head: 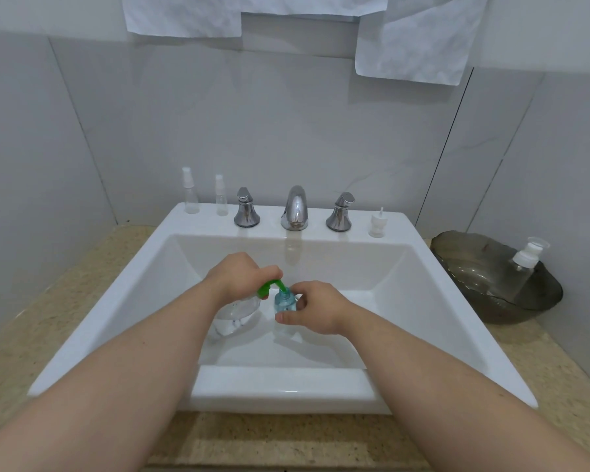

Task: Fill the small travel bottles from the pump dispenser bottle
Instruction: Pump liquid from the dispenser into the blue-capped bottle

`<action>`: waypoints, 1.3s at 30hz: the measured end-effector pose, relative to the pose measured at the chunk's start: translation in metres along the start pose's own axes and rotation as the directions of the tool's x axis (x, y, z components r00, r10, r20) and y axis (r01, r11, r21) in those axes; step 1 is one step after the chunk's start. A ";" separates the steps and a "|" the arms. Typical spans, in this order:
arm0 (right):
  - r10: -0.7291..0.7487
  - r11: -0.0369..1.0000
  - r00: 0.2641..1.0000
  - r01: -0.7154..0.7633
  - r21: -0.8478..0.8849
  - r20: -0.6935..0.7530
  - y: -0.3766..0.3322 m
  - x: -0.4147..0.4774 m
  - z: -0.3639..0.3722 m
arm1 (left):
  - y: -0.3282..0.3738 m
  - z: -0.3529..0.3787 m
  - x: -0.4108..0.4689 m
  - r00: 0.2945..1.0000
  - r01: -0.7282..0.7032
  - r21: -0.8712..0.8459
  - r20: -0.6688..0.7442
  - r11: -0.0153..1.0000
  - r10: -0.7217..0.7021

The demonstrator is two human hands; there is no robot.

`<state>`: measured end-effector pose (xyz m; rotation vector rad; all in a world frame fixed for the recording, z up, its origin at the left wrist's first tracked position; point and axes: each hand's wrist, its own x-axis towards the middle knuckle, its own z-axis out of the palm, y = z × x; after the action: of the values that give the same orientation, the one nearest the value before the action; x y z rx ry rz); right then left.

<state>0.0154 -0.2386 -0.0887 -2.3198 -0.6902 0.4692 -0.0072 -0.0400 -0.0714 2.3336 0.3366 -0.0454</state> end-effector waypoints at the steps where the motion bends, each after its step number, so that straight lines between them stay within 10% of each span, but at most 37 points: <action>1: -0.001 1.000 1.000 0.001 -0.006 0.001 0.000 0.000 0.000 | 0.000 0.000 0.000 1.000 0.001 -0.002 0.001 1.000 -0.001; 39: 0.003 1.000 1.000 -0.003 0.022 -0.002 0.002 0.004 0.000 | -0.002 0.001 0.006 0.998 0.015 0.024 -0.054 1.000 -0.013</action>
<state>0.0191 -0.2374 -0.0908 -2.3005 -0.6770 0.4740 -0.0022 -0.0379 -0.0742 2.3601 0.3810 0.0061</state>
